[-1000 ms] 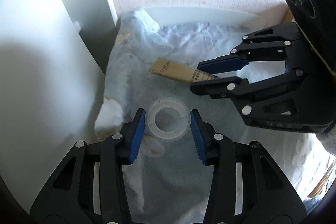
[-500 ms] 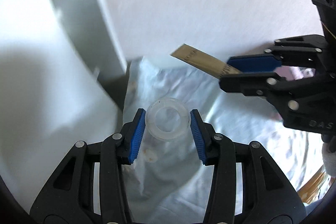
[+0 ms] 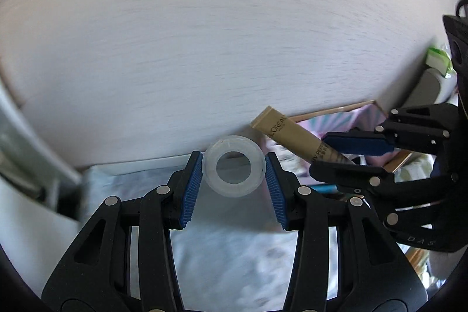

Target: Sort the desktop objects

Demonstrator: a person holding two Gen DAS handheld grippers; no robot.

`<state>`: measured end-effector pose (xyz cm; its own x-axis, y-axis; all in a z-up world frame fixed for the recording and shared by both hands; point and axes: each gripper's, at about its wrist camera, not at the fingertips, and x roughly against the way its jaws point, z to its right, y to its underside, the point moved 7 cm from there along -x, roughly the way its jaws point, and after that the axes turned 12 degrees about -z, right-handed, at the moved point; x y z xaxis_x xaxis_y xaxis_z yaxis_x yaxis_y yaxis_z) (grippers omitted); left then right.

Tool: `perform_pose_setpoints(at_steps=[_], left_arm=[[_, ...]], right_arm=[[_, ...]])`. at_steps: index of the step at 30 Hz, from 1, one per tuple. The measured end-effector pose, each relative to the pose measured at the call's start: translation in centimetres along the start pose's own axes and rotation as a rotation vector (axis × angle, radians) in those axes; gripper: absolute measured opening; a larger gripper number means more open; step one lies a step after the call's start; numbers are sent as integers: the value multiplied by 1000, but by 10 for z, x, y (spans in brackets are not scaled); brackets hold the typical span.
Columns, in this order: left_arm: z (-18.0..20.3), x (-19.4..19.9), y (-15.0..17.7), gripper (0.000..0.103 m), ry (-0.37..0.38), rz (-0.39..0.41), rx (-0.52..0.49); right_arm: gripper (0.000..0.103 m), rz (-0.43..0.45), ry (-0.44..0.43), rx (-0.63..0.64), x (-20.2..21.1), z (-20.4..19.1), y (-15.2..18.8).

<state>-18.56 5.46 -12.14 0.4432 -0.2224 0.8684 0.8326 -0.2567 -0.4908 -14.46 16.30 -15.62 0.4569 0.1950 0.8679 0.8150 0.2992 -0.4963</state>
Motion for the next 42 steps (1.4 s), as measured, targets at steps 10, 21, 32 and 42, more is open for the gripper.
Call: perform_pose_setpoints(at_steps=[10,21,32,42], left_arm=[[90,-65,-12,40,62,-122,-66],[110,-131,-10,40,40,-212,-66],[110,-139,-3,103,191,-339,21],[95,-91,-12,103,312,-269,76]], right_arm=[[21,-98,116,-175,8,107,85],[21,-184,95,-288,-10,145,128],[96,-217,96,-385,-43,170,130],[102,-133,-16,-528,-61,168,119]])
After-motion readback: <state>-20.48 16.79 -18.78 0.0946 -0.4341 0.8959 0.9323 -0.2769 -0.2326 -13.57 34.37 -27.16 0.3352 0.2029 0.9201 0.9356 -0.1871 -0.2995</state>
